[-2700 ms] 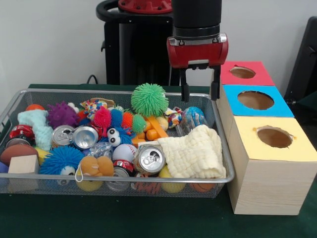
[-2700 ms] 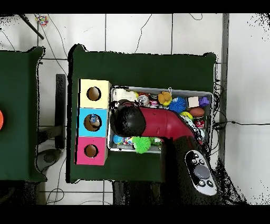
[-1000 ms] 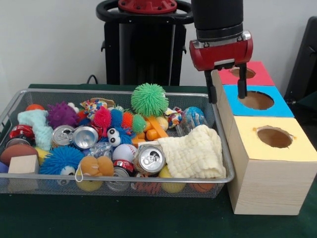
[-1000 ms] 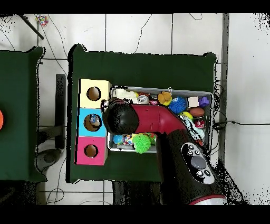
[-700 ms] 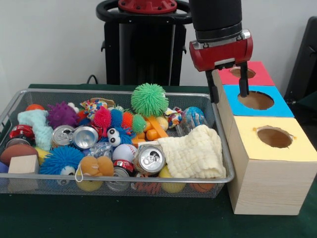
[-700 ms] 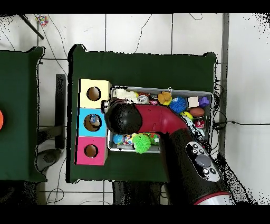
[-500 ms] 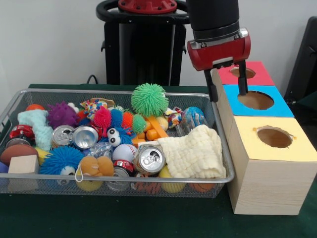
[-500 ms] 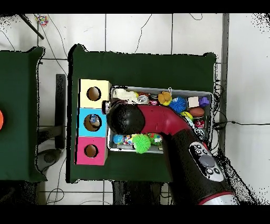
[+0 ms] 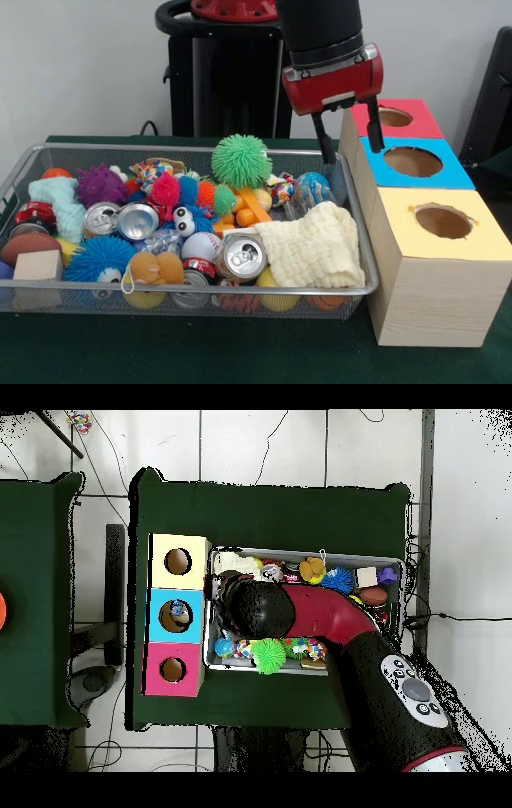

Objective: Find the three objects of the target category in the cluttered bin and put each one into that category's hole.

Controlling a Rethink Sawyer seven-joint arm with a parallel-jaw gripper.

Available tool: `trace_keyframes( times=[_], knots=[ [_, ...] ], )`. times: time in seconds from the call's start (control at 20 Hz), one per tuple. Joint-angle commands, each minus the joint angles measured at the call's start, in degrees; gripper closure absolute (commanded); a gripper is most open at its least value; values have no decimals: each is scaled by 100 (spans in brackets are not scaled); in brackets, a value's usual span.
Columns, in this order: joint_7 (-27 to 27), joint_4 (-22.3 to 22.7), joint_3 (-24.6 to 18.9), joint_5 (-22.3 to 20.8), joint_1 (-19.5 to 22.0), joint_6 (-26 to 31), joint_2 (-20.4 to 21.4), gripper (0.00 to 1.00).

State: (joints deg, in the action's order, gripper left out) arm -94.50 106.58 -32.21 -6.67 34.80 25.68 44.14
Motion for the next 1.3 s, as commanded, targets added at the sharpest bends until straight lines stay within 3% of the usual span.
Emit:
trace_keyframes(
  times=[0.05, 0.35, 0.6, 1.1, 1.3],
  knots=[
    [667, 21, -384, -419, 238, 694, -354, 0],
    [657, 37, -398, -444, 301, 779, -280, 0],
    [749, -362, -164, -725, 212, 862, -303, 0],
    [879, -401, -679, -761, 556, 915, -717, 0],
    [890, -725, -358, -1083, 396, 1050, -702, 0]
  ],
)
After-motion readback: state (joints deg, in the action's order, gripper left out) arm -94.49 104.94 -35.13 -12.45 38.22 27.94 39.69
